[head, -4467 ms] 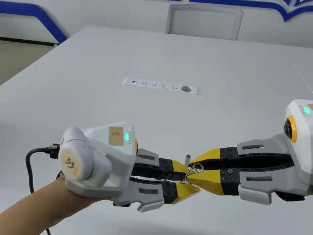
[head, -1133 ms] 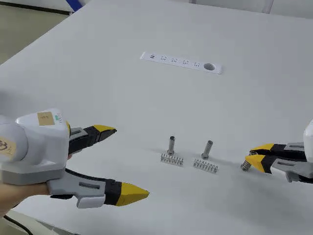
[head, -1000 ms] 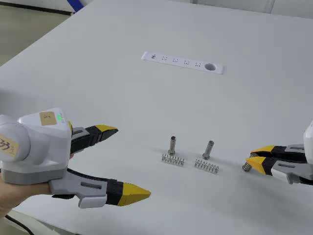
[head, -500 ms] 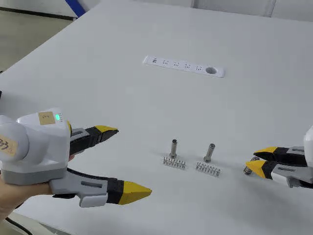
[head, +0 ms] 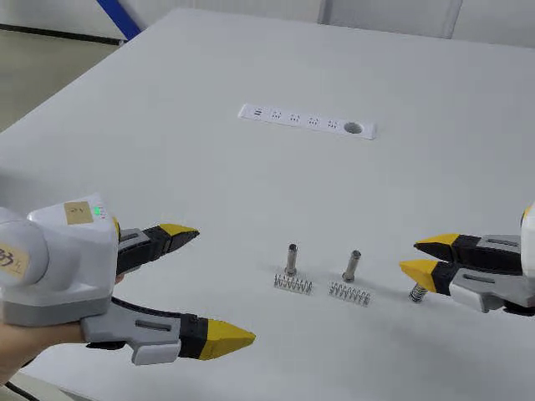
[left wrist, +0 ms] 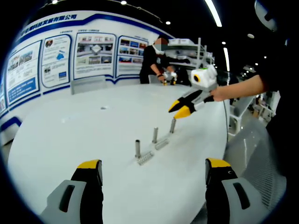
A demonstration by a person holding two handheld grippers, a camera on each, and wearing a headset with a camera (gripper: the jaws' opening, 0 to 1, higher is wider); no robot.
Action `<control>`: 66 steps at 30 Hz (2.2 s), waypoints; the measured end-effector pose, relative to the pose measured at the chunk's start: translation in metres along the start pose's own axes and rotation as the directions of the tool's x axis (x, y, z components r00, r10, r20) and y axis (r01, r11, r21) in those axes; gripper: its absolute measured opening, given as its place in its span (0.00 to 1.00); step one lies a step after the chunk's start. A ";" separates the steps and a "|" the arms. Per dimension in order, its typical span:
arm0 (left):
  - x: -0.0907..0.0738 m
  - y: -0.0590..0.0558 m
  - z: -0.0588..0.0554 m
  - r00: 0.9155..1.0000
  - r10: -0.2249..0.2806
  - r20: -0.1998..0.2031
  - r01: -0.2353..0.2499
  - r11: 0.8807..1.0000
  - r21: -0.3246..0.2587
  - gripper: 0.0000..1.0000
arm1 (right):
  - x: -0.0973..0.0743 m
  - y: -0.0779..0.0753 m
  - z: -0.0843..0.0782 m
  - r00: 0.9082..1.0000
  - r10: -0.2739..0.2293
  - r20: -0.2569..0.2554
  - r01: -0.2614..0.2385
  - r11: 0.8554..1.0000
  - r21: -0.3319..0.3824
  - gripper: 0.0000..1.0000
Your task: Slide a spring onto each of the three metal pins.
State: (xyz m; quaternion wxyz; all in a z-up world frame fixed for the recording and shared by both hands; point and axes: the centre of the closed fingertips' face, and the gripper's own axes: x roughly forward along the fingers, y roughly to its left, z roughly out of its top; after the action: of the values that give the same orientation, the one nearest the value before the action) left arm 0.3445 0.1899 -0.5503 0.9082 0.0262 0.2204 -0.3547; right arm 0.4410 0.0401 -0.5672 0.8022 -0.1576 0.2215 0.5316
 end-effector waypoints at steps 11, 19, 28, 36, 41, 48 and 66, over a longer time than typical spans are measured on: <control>-0.003 0.004 0.001 1.000 0.008 -0.001 -0.008 1.000 0.000 0.94 | 0.035 0.026 -0.042 0.990 0.038 -0.134 -0.050 0.995 -0.087 0.22; -0.003 0.003 -0.004 1.000 0.007 -0.014 -0.007 1.000 -0.008 0.93 | 0.051 0.021 -0.062 0.983 0.008 -0.186 -0.019 0.998 -0.057 0.22; -0.006 0.004 -0.012 0.999 -0.001 -0.036 0.001 1.000 -0.008 0.93 | 0.068 0.016 -0.068 0.977 0.001 -0.213 -0.011 0.999 -0.045 0.22; -0.007 0.007 -0.009 1.000 -0.001 -0.024 0.000 1.000 -0.015 0.92 | 0.065 0.026 -0.075 0.972 0.057 -0.228 -0.060 0.998 -0.009 0.17; -0.003 0.002 -0.007 1.000 -0.010 -0.028 0.010 1.000 -0.005 0.91 | 0.066 0.031 -0.075 0.971 0.073 -0.226 -0.076 0.997 -0.005 0.12; -0.001 -0.006 0.004 1.000 -0.025 -0.011 0.026 1.000 0.008 0.90 | 0.065 0.034 -0.074 0.967 0.075 -0.243 -0.088 0.995 -0.044 0.11; 0.034 -0.039 0.045 0.988 -0.151 0.034 0.146 0.982 0.124 0.69 | 0.002 0.070 0.014 0.956 0.235 -0.174 -0.269 0.939 -0.212 0.11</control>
State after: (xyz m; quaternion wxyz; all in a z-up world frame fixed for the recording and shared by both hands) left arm 0.3583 0.1296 -0.5198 0.8806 0.0570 0.1801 -0.4346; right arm 0.3797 0.0752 -0.5577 0.6848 -0.2594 0.2341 0.6395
